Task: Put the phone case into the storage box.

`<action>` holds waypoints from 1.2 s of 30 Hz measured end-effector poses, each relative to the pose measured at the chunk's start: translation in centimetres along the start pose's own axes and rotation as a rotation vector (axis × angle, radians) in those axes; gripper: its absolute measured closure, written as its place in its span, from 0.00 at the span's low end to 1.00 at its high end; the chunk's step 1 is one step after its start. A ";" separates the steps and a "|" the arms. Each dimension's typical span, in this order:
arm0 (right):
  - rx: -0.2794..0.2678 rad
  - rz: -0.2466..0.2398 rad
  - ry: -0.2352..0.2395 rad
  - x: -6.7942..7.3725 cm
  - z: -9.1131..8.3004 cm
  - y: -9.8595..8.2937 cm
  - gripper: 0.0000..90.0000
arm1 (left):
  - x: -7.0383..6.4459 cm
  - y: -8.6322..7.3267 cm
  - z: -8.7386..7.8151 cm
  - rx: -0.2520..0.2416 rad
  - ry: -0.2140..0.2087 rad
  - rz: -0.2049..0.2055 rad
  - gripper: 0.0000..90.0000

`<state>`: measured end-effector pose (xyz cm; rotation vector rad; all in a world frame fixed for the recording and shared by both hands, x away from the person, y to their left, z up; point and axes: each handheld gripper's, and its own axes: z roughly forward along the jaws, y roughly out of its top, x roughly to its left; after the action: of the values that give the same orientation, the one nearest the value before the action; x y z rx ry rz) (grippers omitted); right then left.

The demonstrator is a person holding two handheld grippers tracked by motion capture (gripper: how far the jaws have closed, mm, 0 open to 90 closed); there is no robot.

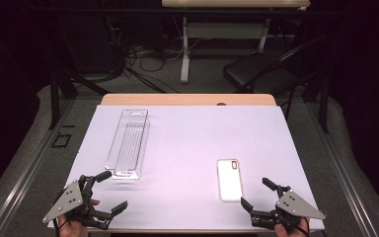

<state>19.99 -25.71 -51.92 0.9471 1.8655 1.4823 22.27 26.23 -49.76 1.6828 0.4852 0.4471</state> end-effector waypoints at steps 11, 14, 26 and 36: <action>0.008 -0.001 -0.001 0.1 0.2 0.0 0.09 | 0.0 0.0 0.0 0.002 0.000 0.002 0.00; 0.013 -0.001 0.001 0.3 0.2 0.0 0.09 | 0.0 0.0 0.0 0.002 0.001 0.004 0.00; 0.027 0.035 0.010 0.2 0.4 0.8 0.09 | 0.0 0.0 -0.1 0.004 0.000 -0.003 0.00; 0.098 0.051 0.051 0.0 1.0 1.4 0.02 | 0.0 -0.1 0.0 0.007 0.000 -0.001 0.00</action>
<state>21.03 -24.99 -50.80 1.0185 1.9803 1.4689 22.26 26.21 -49.84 1.6893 0.4878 0.4451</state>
